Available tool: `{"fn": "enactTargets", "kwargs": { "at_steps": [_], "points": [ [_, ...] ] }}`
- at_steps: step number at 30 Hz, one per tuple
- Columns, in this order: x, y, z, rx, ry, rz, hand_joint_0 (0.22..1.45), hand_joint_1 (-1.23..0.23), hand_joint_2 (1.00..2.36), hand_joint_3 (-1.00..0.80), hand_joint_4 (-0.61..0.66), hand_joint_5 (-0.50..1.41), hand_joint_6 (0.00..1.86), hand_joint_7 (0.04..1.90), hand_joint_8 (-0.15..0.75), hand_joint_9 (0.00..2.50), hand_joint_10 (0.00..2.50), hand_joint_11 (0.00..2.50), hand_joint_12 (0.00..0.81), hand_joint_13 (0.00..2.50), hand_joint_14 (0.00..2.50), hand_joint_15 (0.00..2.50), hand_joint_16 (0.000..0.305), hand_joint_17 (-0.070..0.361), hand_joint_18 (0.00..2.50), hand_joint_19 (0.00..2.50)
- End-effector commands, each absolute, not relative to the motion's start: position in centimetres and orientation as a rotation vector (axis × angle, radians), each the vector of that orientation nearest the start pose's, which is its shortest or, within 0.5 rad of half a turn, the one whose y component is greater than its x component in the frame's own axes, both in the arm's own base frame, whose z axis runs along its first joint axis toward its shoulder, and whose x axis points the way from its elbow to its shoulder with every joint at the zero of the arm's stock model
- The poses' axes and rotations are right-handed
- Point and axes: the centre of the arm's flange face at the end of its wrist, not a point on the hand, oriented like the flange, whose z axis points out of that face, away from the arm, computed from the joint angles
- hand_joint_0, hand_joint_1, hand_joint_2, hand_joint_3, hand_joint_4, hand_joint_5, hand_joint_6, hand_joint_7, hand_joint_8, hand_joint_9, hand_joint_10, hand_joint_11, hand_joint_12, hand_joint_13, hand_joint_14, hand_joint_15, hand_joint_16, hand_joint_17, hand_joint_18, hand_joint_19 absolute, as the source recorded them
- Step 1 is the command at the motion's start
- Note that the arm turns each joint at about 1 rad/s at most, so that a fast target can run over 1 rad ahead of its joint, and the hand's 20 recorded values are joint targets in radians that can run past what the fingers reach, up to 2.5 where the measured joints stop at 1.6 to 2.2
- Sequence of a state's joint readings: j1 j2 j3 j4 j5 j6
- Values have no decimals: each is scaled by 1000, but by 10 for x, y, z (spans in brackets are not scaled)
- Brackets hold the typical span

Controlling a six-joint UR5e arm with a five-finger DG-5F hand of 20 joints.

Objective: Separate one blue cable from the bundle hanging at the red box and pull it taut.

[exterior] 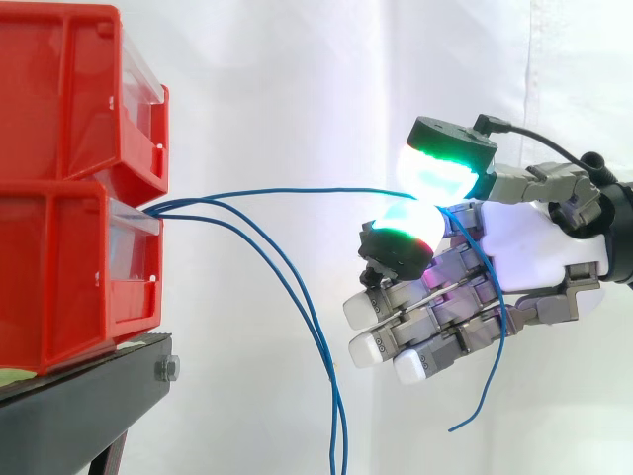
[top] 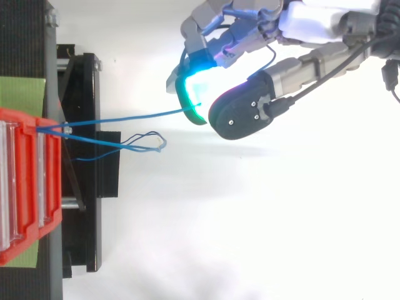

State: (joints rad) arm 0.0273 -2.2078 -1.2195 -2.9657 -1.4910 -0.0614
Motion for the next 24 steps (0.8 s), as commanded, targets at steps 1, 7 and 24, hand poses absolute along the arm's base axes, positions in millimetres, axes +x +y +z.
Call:
{"fn": "enactTargets", "kwargs": {
  "at_steps": [1, 7, 24],
  "points": [
    [720, -121, 284, 1263, 1285, 1069, 555, -727, 1024, -44, -16, -129, 911, 1283, 215, 660, 8, 257, 301, 543, 9, 256, 38, 87, 494, 355],
    [721, -120, 283, 1262, 1286, 1070, 556, -728, 1024, -45, -12, -129, 911, 1279, 217, 669, 7, 263, 304, 551, 9, 256, 39, 88, 506, 351],
    [721, -120, 284, 1261, 1285, 1071, 560, -730, 1024, -43, 0, -128, 909, 1287, 243, 738, 12, 433, 295, 594, 12, 298, 36, 80, 514, 321]
  ]
}}
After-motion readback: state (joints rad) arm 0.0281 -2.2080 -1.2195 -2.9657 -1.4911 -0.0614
